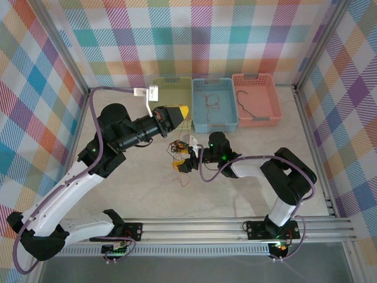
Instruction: Untangle the cables
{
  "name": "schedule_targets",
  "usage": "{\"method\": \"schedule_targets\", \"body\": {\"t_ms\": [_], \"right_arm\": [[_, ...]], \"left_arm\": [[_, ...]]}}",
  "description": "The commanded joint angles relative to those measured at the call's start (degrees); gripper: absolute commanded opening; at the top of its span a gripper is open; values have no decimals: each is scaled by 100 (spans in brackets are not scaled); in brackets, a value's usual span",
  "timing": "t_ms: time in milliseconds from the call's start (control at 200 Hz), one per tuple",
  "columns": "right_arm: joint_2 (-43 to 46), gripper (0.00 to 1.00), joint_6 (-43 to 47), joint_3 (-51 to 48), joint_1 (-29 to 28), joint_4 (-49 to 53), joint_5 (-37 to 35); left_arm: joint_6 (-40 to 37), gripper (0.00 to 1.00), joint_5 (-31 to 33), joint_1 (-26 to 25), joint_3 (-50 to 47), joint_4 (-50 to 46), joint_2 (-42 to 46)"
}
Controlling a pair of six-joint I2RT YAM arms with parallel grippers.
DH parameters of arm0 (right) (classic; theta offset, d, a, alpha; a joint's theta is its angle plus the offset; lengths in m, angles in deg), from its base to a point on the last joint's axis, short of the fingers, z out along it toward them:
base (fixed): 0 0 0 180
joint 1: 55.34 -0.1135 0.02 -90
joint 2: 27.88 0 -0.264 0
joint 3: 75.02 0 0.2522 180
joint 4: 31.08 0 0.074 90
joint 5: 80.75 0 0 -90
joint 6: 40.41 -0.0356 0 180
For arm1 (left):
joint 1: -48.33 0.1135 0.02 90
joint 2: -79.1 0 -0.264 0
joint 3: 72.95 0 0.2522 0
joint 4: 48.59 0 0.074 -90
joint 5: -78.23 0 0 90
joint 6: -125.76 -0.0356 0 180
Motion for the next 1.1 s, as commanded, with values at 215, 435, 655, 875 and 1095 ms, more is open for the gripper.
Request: {"method": "schedule_targets", "body": {"t_ms": [215, 435, 655, 875, 1095], "right_arm": [[127, 61, -59, -25, -30, -51, -201], [91, 50, -59, 53, -32, 97, 56], [104, 36, -27, 89, -27, 219, 6], [122, 13, -3, 81, -30, 231, -42], [231, 0, 84, -35, -24, 220, -454]], "left_arm": [[306, 0, -308, -29, 144, 617, -110], [290, 0, -278, -49, 170, 606, -150], [288, 0, -275, -63, 172, 599, -172], [263, 0, -268, -67, 172, 555, -142], [161, 0, -205, -68, 144, 408, -29]]}}
